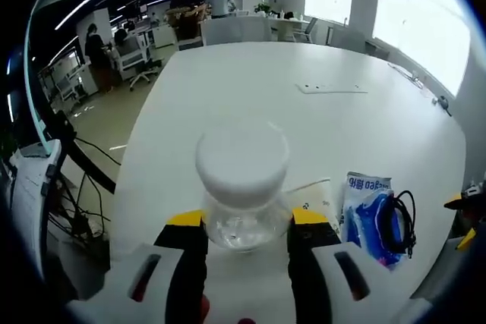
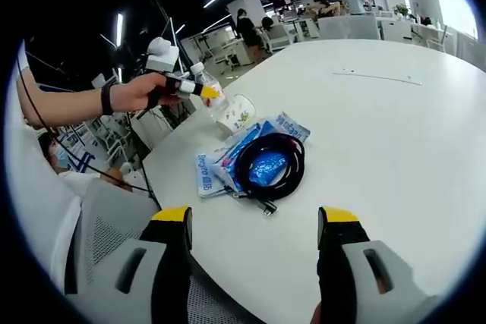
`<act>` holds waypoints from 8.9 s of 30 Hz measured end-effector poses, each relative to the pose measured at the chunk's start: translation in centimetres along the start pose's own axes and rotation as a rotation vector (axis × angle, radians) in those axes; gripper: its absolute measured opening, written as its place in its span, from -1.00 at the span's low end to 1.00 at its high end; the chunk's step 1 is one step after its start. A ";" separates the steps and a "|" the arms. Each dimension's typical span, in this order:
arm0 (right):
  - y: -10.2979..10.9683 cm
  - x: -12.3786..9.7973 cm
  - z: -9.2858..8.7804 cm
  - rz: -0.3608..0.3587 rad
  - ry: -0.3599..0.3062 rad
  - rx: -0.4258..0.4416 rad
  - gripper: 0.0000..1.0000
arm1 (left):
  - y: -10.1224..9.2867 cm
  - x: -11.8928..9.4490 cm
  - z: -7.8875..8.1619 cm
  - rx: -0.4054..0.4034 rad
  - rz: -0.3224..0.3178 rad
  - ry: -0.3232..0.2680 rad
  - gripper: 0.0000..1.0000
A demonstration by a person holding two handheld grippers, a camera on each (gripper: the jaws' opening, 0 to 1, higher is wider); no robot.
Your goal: Arrange the tabletop items into an orderly group along one side of the table until the central work area is clear of visible clutter.
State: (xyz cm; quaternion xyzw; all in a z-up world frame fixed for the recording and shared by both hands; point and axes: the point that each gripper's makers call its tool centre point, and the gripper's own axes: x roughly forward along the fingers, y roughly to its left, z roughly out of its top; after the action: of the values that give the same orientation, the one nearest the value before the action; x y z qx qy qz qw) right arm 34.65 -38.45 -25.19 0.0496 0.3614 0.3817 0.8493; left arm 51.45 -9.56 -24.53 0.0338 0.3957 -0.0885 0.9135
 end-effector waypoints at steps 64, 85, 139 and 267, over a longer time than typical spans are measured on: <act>2.1 3.8 1.8 0.098 0.162 -0.257 0.34 | -4.0 -7.1 -8.7 -0.048 -0.093 -0.013 -0.21; 2.8 5.9 3.3 0.126 0.199 -0.350 0.33 | -4.7 -7.9 -9.9 -0.044 -0.111 -0.023 -0.22; 4.4 22.3 13.9 0.274 0.270 -0.402 0.24 | -5.9 -8.6 -10.5 -0.059 -0.155 -0.042 -0.22; 8.2 23.9 11.9 0.158 0.335 -0.868 -0.81 | -5.3 -10.4 -10.7 -0.114 -0.154 -0.092 -0.20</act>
State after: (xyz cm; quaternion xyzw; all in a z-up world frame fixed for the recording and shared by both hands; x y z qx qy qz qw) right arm 48.03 -14.05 -27.29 -0.3453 0.2956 0.5637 0.6897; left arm 35.81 -11.97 -24.23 -0.0531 0.3591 -0.1373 0.9216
